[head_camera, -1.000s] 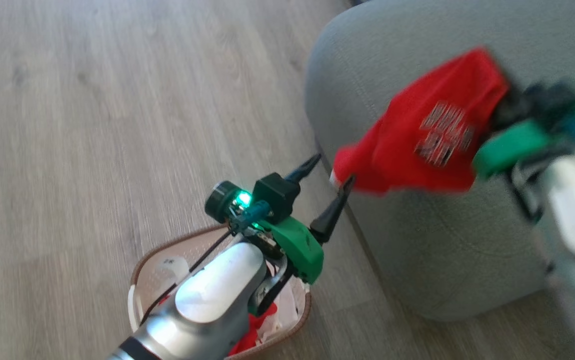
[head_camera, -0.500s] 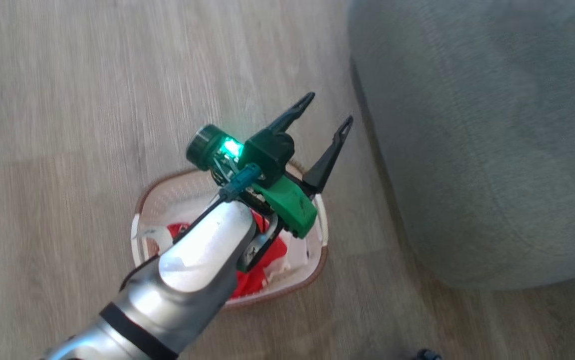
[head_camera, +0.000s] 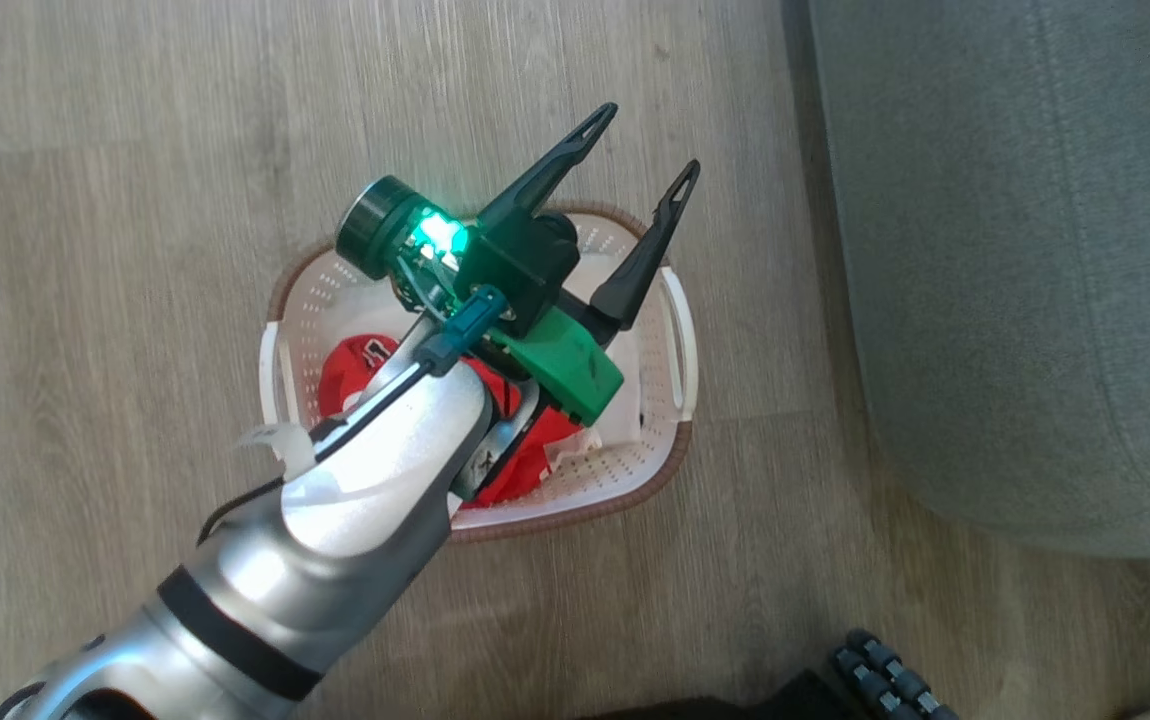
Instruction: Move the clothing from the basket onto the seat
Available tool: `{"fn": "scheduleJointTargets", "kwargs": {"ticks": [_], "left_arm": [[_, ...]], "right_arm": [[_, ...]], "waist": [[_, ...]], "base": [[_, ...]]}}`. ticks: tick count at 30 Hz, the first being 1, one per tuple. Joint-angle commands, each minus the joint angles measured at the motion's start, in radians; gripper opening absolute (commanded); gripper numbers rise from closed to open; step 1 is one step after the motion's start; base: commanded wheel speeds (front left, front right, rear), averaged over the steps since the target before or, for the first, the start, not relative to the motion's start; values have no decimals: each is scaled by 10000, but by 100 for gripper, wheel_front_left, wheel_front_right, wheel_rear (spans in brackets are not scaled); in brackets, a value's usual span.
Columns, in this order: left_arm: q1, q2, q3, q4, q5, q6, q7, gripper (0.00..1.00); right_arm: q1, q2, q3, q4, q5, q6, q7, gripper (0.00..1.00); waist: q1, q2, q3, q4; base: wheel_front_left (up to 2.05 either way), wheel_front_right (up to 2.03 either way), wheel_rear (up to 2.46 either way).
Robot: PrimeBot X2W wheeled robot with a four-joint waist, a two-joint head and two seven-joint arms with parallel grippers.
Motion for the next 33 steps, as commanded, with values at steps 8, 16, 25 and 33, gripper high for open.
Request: {"fn": "scheduleJointTargets", "kwargs": {"ticks": [8,16,25,33], "left_arm": [[-257,424,275,-727,88,202,186,100],[-274,551,217,-822,82,274,340,100],[-109,712,290,-701,-82,360,272,100],[215,874,466,-615,-362,455,129,100]], "right_arm": [[384,662,-825,785,-640,-4,-410,0],[777,1053,-1090,1492,-1241,-4,-494,81],[1598,1522,-324,1173,-976,-4,-505,100],[3522,1646,700,-366,311,-4,-506,100]], "waist": [[-2,1,506,-83],[-2,1,577,-198],[-2,1,222,-522],[-2,1,-532,-980]], "base": [[0,0,0],[0,0,0],[0,0,0],[0,0,0]]}}
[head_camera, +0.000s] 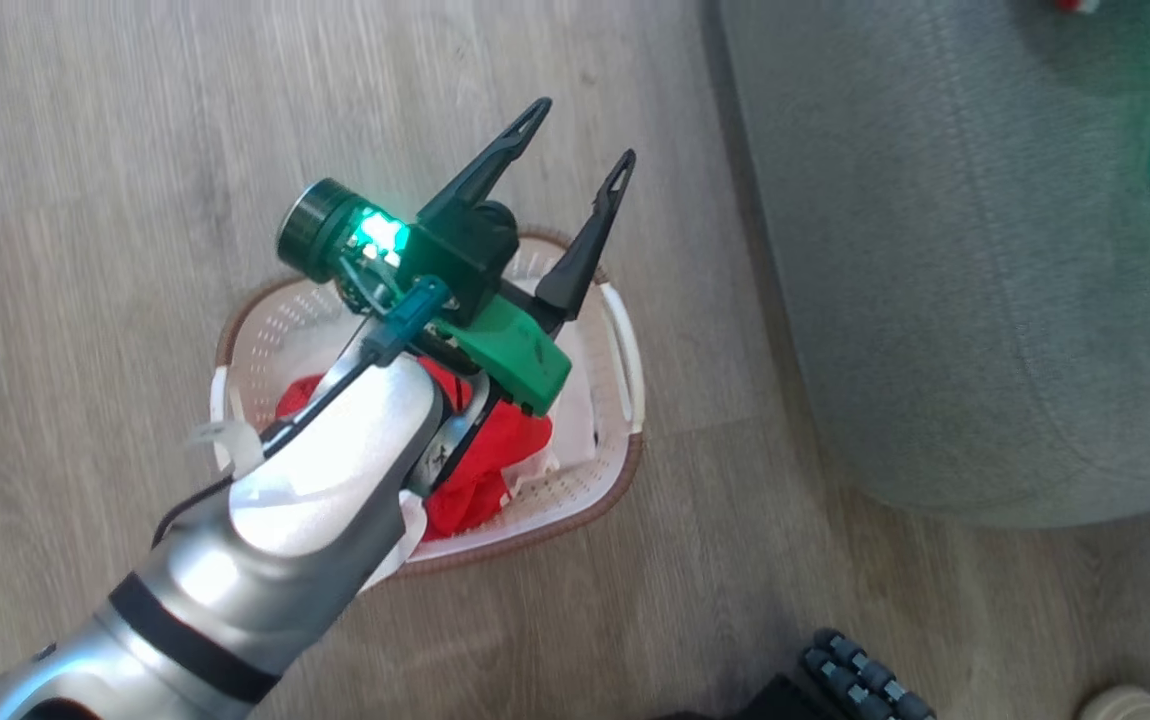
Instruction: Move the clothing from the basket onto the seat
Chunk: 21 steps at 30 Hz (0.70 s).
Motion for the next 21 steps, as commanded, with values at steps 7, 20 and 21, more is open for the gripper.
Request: {"fn": "scheduleJointTargets", "kwargs": {"ticks": [7,20,21], "left_arm": [[540,169,558,-143,-401,134,-285,100],[2335,135,1823,-76,-1046,537,-558,100],[2534,133,2008,-191,-1069,569,-560,100]], "right_arm": [[1449,-434,565,-1234,884,-4,-92,100],[2631,-68,1681,-2499,1863,-4,-93,100],[2723,10,1736,-2654,1900,-4,-93,100]], "waist": [[0,-1,-1117,-199],[0,-1,-3432,777],[0,-1,-3573,872]], "base": [[0,0,0],[0,0,0],[0,0,0]]}}
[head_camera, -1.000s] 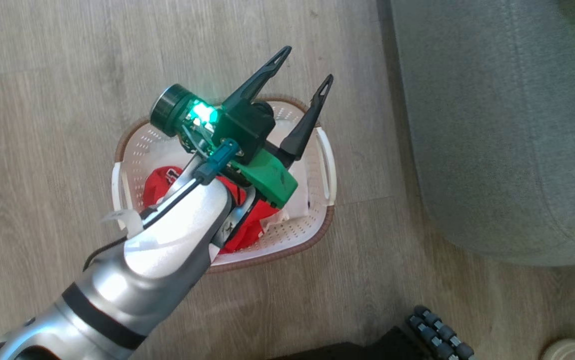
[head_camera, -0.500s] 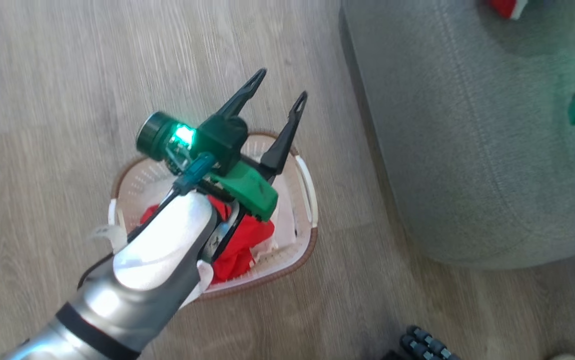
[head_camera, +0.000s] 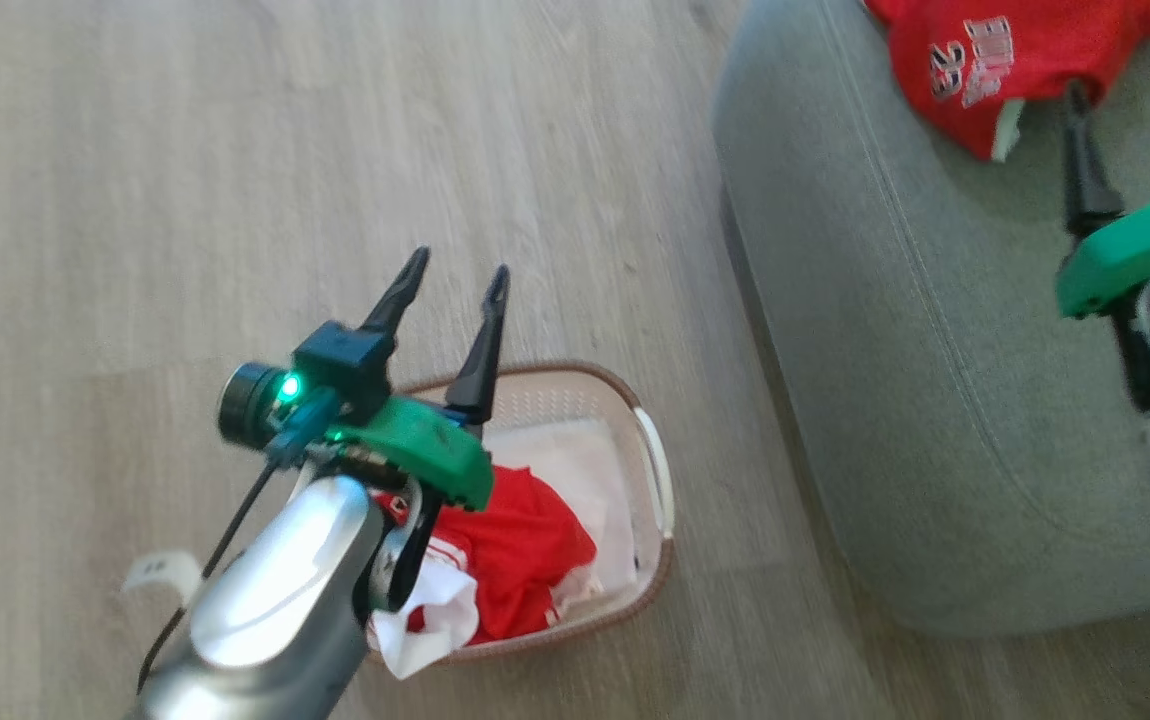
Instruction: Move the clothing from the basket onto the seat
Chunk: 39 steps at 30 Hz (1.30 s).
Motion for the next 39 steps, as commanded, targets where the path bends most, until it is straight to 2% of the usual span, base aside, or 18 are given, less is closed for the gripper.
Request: {"fn": "scheduleJointTargets", "kwargs": {"ticks": [1,10,16,21,25,29,39], "left_arm": [[-26,143,516,-419,-16,75,-125,100],[1759,406,1785,-1090,366,512,-128,100],[2973,422,2421,-1380,597,685,-129,100],[3707,435,2841,-1658,722,780,-129,100],[4268,407,3105,-1859,873,812,-129,100],[4839,331,3353,-2003,997,826,-129,100],[5555,181,3936,-2113,1313,605,-129,100]], "right_arm": [[98,60,173,-430,103,-4,-93,100],[1107,920,468,-1531,97,-4,-77,100],[2740,1947,319,-2525,-513,-4,-84,100],[3918,2517,-28,-3416,-775,-4,-87,100],[4720,2707,-283,-4056,-775,-4,-89,100],[5500,2731,-112,-4514,-103,-4,-90,100],[6527,2736,87,-5035,192,-4,-92,100]], "waist": [[0,-1,-571,475],[0,-1,-1638,1159],[0,-1,-2414,1587],[0,-1,-2680,1738],[0,-1,-2835,1718],[0,-1,-2976,1679],[0,-1,-3133,1696]], "base": [[0,0,0],[0,0,0],[0,0,0],[0,0,0],[0,0,0],[0,0,0],[0,0,0]]}}
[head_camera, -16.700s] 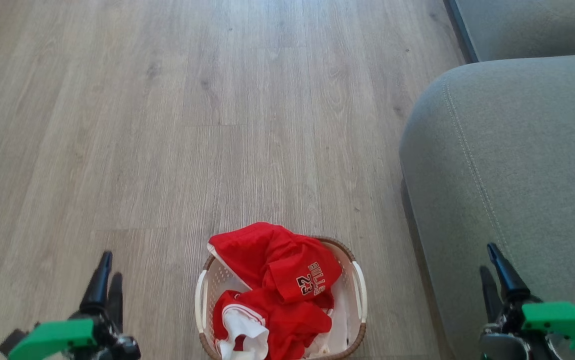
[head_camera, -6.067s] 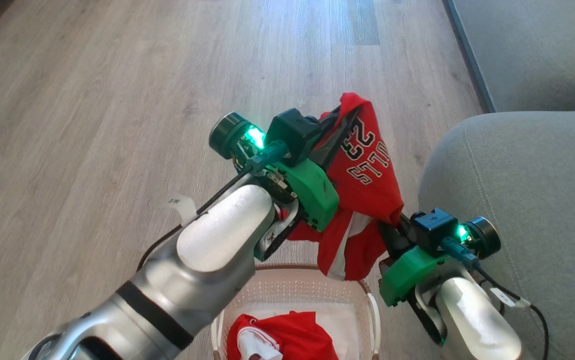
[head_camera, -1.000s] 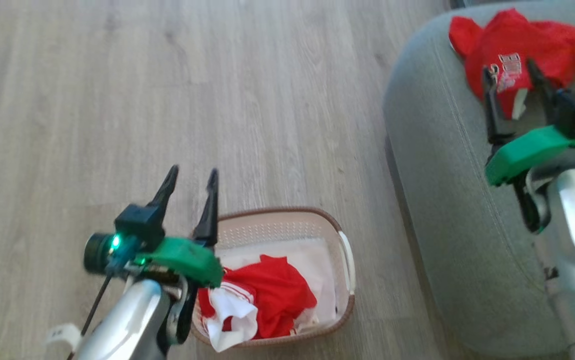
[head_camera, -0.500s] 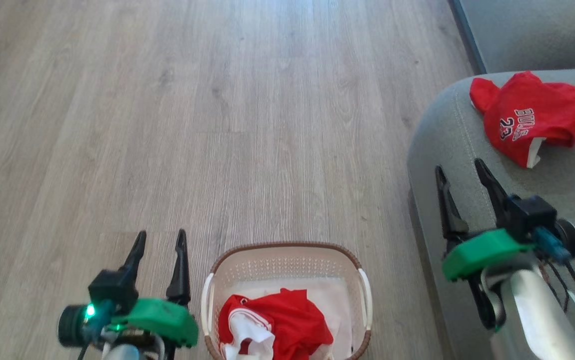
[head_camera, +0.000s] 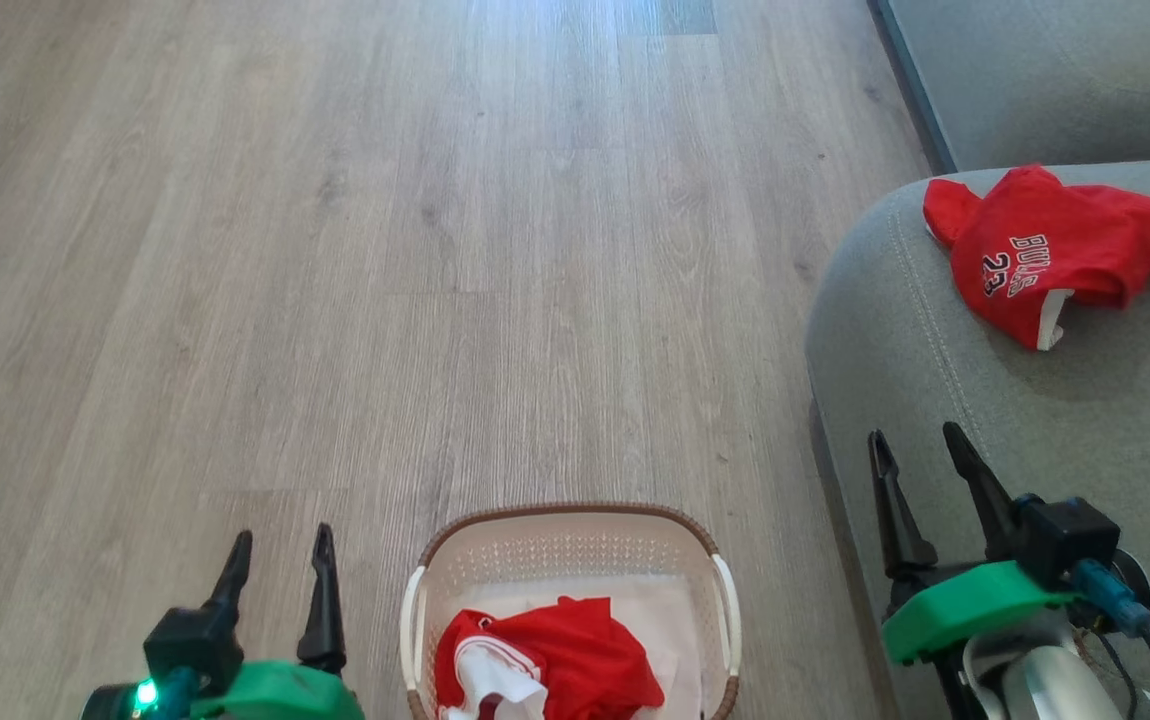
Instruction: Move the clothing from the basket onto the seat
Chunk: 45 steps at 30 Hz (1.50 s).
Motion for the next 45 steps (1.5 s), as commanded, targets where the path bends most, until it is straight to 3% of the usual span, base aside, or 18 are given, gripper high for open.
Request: {"fn": "scheduleJointTargets", "kwargs": {"ticks": [1,31,37,45], "left_arm": [[-271,25,519,-362,129,-102,-126,100],[-322,-397,1014,26,855,-782,-126,100],[-918,-431,573,628,1091,-1152,-121,100],[-2579,-791,-428,2345,1537,-1890,19,100]], "right_arm": [[-255,59,247,-429,17,-4,-94,100],[-250,60,144,-321,78,-4,-95,100],[-350,60,-188,-500,-37,-4,-95,100],[-942,60,-848,-1093,-452,-4,-95,100]], "waist": [[1,0,-24,7],[1,0,177,74],[1,0,626,79],[1,0,2240,108]], "base": [[0,0,0],[0,0,0],[0,0,0],[0,0,0]]}}
